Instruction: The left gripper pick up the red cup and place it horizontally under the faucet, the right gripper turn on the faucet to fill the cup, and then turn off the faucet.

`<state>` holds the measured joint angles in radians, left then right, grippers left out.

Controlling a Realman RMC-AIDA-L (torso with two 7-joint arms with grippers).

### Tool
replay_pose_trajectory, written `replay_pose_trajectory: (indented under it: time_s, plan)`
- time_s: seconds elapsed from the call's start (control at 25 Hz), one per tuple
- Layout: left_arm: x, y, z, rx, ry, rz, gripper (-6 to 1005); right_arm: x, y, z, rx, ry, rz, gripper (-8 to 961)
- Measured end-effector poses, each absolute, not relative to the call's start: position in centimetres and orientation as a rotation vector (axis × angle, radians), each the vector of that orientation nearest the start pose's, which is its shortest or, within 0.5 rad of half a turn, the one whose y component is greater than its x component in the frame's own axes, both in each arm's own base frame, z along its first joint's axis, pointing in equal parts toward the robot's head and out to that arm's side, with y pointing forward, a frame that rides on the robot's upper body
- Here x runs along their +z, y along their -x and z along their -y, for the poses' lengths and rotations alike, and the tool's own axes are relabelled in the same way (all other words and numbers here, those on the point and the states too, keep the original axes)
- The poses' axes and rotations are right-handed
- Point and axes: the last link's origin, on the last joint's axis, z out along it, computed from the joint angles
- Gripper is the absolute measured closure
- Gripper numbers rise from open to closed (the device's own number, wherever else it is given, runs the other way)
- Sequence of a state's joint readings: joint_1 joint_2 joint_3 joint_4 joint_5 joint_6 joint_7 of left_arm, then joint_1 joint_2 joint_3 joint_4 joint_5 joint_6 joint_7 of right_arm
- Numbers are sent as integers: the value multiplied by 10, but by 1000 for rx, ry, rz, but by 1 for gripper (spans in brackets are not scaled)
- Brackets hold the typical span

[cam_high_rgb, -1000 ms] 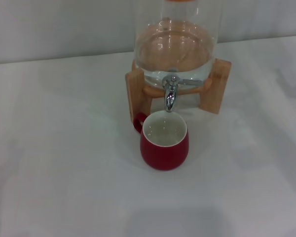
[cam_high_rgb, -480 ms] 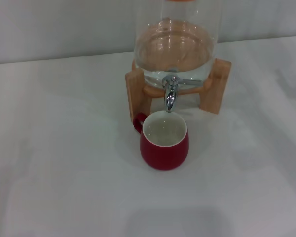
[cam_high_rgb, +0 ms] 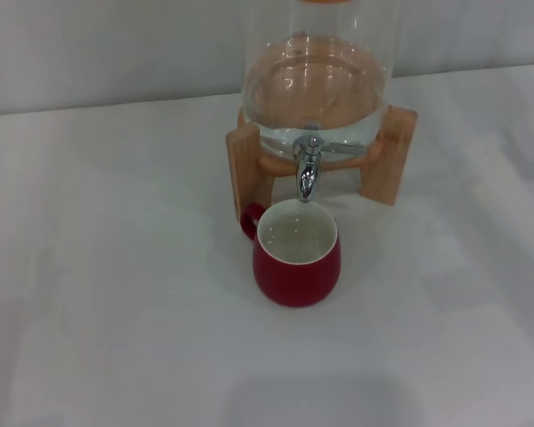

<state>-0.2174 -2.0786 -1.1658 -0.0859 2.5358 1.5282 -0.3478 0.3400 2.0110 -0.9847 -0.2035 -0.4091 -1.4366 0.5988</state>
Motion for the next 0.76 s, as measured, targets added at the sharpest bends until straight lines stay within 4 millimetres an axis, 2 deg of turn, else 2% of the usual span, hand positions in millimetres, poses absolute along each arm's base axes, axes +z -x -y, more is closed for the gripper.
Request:
replay_pose_trajectory:
  time_s: [0.76]
  plan:
    - [33, 370, -242, -873, 1339, 545, 129, 89, -352, -305, 1036, 1381, -478, 182]
